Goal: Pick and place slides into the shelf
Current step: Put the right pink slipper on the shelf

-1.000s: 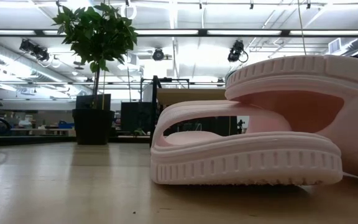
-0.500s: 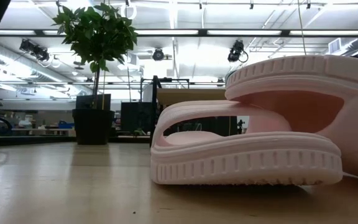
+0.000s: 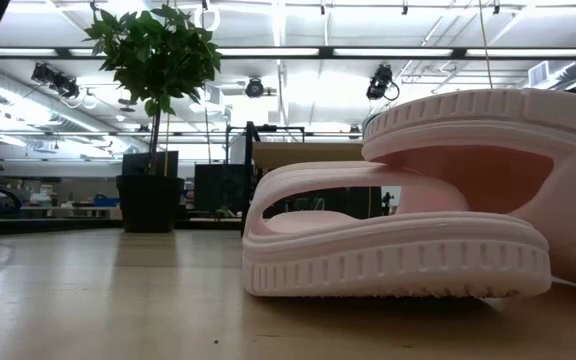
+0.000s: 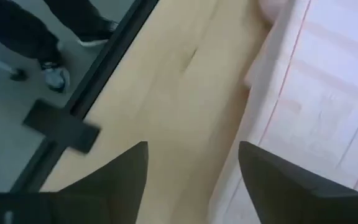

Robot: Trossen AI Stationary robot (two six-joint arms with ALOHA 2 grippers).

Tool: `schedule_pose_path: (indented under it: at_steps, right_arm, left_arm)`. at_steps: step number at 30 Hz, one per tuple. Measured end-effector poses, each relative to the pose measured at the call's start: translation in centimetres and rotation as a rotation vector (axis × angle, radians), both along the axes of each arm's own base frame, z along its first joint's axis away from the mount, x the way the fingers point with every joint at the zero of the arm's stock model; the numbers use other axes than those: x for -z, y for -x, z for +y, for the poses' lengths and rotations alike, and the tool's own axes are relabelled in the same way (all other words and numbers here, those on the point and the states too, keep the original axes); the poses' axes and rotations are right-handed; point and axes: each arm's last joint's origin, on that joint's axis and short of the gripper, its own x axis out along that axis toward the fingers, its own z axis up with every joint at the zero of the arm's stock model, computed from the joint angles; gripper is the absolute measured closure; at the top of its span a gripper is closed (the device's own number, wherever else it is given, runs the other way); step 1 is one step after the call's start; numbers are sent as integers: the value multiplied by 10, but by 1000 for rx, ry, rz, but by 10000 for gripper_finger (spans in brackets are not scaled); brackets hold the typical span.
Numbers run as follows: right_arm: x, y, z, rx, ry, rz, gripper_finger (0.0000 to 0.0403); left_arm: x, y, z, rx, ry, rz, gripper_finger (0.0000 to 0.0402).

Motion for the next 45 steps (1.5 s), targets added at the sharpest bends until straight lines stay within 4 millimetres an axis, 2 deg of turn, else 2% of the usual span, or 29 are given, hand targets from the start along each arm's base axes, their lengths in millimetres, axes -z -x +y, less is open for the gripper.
schedule_pose_path:
  at_steps: [5, 8, 15, 21, 24, 31, 38, 45]
  right_arm:
    - [-4, -16, 6, 42, 203, -84, 129]
    - [-2, -32, 10, 85, 233, -92, 129]
    - [9, -66, 20, 159, 310, -15, 130]
    - [15, -79, 26, 180, 404, 60, 134]
    - [13, -82, 29, 218, 380, 82, 136]
    - [4, -73, 33, 284, 372, 147, 151]
    - [6, -65, 38, 261, 366, 164, 163]
    - [21, -60, 32, 264, 403, 150, 165]
  left_arm:
    - [0, 2, -12, 21, 6, 3, 104]
    - [1, 3, -17, 41, -2, 11, 104]
    - [6, 12, -26, 114, -51, 105, 104]
    - [9, 19, -34, 172, -92, 176, 104]
    - [9, 20, -37, 200, -105, 180, 104]
    - [9, 20, -40, 222, -117, 182, 104]
    - [9, 20, -40, 222, -119, 181, 104]
    - [8, 17, -40, 209, -117, 144, 104]
